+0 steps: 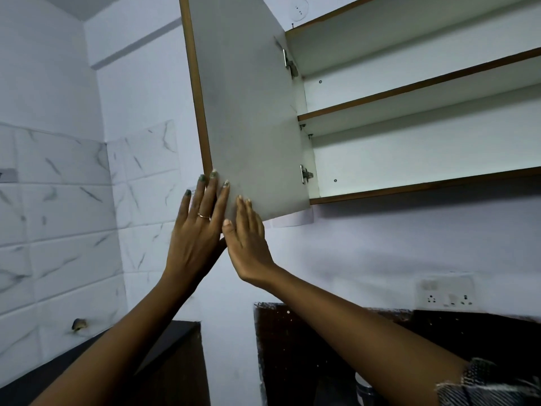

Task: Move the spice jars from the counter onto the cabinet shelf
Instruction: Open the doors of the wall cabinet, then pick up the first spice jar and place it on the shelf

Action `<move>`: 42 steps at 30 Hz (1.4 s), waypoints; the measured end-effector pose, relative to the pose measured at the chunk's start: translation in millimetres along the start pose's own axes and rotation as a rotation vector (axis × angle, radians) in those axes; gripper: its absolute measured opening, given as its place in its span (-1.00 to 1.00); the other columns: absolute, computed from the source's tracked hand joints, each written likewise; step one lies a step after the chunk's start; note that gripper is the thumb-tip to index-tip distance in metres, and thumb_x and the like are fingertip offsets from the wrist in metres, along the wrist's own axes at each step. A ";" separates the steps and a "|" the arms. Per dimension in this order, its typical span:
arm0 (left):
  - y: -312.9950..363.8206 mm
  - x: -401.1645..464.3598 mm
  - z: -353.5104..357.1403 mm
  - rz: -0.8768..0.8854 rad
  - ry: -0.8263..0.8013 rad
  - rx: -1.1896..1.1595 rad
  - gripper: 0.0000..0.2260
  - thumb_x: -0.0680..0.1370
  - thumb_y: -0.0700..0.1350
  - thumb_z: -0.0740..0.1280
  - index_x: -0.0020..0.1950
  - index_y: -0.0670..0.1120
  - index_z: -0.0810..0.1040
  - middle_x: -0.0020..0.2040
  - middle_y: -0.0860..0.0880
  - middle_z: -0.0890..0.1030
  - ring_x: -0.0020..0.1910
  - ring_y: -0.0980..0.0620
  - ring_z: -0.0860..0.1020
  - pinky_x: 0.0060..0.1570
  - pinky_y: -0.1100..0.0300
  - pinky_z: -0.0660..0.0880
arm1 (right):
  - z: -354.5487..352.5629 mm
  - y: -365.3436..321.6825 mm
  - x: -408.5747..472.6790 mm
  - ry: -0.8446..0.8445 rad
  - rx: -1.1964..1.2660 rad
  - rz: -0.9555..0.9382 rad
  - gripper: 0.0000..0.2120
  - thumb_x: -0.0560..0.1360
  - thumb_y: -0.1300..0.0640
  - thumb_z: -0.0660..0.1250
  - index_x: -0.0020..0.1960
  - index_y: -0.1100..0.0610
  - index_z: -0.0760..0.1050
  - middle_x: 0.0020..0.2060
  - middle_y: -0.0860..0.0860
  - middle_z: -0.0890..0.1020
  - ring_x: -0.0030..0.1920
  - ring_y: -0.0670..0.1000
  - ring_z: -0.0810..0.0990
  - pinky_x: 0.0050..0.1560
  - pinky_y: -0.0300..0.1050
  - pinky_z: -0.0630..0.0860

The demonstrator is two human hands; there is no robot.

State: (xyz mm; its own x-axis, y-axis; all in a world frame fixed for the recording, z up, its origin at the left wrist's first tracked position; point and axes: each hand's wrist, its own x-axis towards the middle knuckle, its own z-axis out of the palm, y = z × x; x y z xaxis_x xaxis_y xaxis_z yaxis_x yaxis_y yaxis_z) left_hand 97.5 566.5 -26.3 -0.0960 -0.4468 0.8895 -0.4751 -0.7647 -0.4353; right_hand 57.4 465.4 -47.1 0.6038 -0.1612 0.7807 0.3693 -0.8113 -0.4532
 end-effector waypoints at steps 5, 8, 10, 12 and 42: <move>1.9 5.0 7.4 0.210 0.082 0.231 -0.65 0.54 -0.16 0.22 0.29 -0.22 0.51 0.38 -0.17 0.46 0.42 -0.19 0.33 0.41 -0.13 0.17 | -11.3 16.5 -0.7 -0.065 -0.013 0.008 -0.48 0.64 0.03 -0.04 0.54 0.04 -0.12 0.55 -0.01 -0.07 0.54 -0.03 -0.10 0.51 -0.07 -0.10; 10.2 7.9 9.9 0.199 0.098 0.267 -0.73 0.50 -0.19 0.33 0.18 -0.21 0.59 0.24 -0.16 0.59 0.33 -0.19 0.46 0.35 -0.15 0.29 | -20.4 21.8 -1.5 -0.081 -0.016 0.028 -0.46 0.61 0.03 0.04 0.53 0.08 -0.04 0.55 0.02 0.02 0.53 0.01 0.00 0.49 -0.03 0.01; 18.2 9.5 10.0 0.167 0.109 0.254 -0.75 0.50 -0.19 0.33 0.16 -0.21 0.59 0.19 -0.17 0.61 0.29 -0.19 0.50 0.36 -0.17 0.26 | -27.1 23.3 -4.1 -0.066 -0.026 -0.001 -0.46 0.60 0.08 0.08 0.53 0.11 0.00 0.54 0.04 0.09 0.52 0.02 0.06 0.47 -0.03 0.07; 26.8 11.5 8.5 0.131 0.123 0.198 -0.74 0.52 -0.19 0.28 0.16 -0.23 0.59 0.16 -0.18 0.63 0.24 -0.20 0.54 0.38 -0.19 0.22 | -35.5 24.2 -8.6 -0.017 -0.024 -0.036 -0.47 0.57 0.14 0.12 0.51 0.15 0.07 0.51 0.07 0.19 0.49 0.06 0.17 0.43 -0.02 0.16; 466.8 -46.8 -12.7 -0.142 -0.294 -1.436 -0.62 0.54 -0.15 0.26 0.37 -0.07 0.43 0.15 0.00 0.59 0.04 0.08 0.58 0.00 0.33 0.44 | -297.1 237.4 -298.1 0.293 -0.578 0.154 -0.86 0.51 0.34 0.19 -0.13 0.32 0.52 -0.26 0.17 0.55 -0.21 -0.02 0.42 -0.15 -0.23 0.31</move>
State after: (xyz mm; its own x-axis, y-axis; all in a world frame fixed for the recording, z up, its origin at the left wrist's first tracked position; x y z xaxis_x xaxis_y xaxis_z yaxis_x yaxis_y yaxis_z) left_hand -130.9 236.3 -269.4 0.1184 -0.6197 0.7759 -0.9231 0.2191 0.3159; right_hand -244.8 154.0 -259.5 0.3724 -0.3795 0.8469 -0.1936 -0.9242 -0.3291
